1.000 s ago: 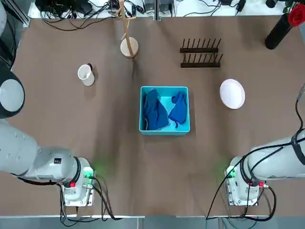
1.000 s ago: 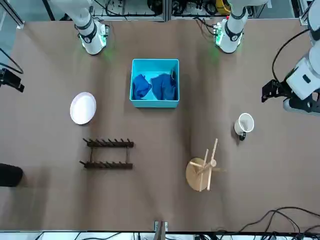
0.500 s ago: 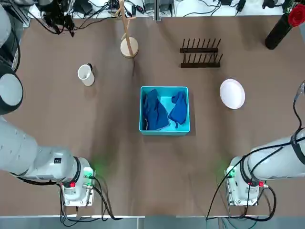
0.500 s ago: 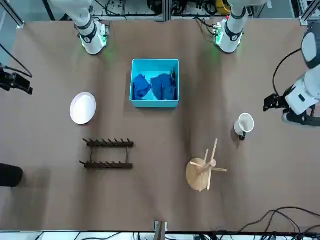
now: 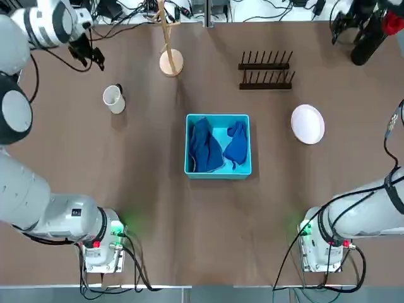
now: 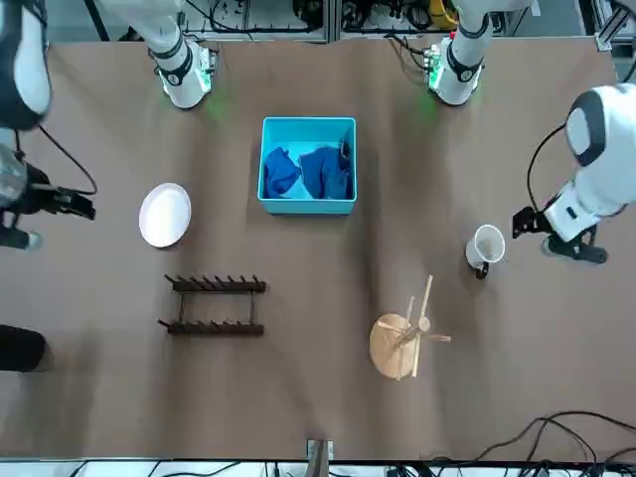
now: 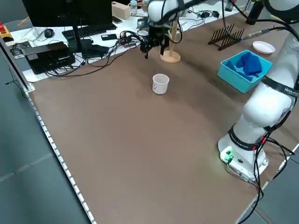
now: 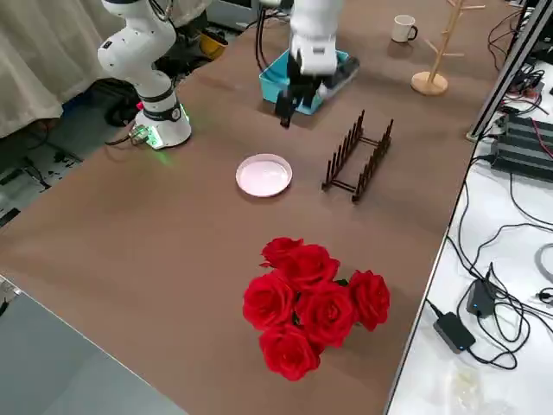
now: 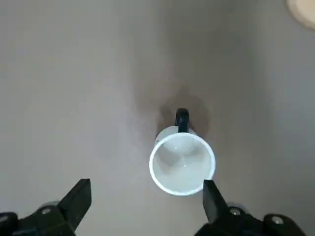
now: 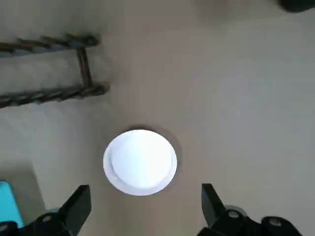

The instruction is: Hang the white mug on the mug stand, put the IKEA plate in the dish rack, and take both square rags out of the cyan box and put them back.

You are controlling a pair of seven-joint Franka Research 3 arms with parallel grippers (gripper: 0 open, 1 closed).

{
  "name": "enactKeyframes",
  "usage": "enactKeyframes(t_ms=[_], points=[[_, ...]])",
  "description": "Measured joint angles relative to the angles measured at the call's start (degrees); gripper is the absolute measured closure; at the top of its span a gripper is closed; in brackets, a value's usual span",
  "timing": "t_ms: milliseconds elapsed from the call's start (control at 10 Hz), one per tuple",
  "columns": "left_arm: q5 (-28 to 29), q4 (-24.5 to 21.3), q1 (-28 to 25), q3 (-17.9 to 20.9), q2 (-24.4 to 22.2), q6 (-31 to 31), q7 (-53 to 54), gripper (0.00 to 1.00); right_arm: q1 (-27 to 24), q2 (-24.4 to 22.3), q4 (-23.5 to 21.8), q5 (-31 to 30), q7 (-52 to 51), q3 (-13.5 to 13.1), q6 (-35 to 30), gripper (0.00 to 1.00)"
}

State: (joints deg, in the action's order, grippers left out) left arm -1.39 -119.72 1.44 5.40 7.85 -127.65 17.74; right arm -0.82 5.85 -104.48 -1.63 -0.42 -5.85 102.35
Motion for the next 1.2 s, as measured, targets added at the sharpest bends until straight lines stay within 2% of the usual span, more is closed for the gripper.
enactKeyframes(t_ms=[400,700,900,1100,1200], points=[[-2.61,-1.04,0.01,0.0,10.75,-9.13,0.26,0.03,-6.03,0.59,-19.09,0.0,-11.42,-0.29,20.94,0.05],[-4.06,-1.79,-0.03,0.01,14.66,-10.31,0.81,0.15,-6.28,4.7,-27.13,0.0,-12.26,-0.01,31.3,0.08],[-4.22,-1.9,-0.03,0.02,14.78,-10.55,1.46,0.47,-6.28,7.89,-30.97,0.01,-12.29,0.03,38.26,0.11],[-4.22,-1.75,-0.02,0.01,14.6,-10.87,1.76,0.77,-6.3,10.12,-32.37,0.02,-12.3,-0.03,42.08,0.19],[-4.22,-1.53,0.0,-0.02,14.2,-11.09,2.66,0.91,-6.31,10.83,-33.17,0.02,-12.31,-0.04,44.22,0.2]])
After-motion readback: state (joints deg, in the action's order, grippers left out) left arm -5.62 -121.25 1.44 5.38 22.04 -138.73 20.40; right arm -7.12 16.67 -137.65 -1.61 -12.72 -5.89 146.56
